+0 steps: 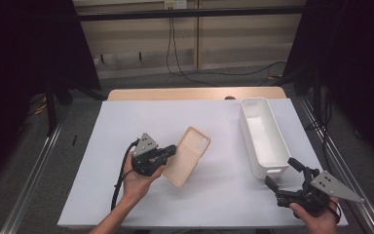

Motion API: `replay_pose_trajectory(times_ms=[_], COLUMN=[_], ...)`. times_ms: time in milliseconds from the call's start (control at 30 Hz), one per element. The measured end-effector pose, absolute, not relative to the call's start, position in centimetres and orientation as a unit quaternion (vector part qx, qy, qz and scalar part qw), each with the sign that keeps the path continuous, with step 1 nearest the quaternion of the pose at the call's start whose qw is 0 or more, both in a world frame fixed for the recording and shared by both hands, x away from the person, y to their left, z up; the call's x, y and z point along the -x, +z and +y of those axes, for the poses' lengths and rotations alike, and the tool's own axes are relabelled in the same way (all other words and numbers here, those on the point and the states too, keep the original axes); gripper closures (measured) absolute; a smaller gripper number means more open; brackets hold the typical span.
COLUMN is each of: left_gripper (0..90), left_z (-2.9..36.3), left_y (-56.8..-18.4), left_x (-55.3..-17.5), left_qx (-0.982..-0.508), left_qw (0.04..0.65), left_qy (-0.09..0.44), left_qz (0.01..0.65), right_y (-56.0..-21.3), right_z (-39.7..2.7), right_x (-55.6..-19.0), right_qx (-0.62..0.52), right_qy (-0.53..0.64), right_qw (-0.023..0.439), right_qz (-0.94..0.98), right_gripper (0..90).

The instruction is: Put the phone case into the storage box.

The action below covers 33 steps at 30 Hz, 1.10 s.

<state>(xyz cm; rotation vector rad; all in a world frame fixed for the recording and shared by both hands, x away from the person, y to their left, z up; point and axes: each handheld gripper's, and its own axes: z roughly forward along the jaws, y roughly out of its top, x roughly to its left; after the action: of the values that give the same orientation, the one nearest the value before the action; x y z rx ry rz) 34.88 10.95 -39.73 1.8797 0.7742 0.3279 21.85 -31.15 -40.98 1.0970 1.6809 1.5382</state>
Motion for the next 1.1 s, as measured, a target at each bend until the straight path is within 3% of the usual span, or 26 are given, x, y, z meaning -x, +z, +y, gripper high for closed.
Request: replay_pose_trajectory(times_ms=[700, 1100], left_gripper=[87.5, 87.6], left_z=[8.4, 6.6], left_y=[-39.4, -38.7], left_x=[-34.0, -34.9], left_qx=[-0.782, -0.784], left_qw=[0.535, 0.534], left_qy=[0.126, 0.129], left_qz=[0.295, 0.29], right_y=[-39.3, -37.7], right_z=[-25.2, -23.2], right_x=[-25.1, -27.7], right_qx=[-0.365, -0.351], right_qy=[0.601, 0.607], right_qw=[0.262, 0.262], right_qz=[0.661, 0.664], right_gripper=[3.4, 7.4])
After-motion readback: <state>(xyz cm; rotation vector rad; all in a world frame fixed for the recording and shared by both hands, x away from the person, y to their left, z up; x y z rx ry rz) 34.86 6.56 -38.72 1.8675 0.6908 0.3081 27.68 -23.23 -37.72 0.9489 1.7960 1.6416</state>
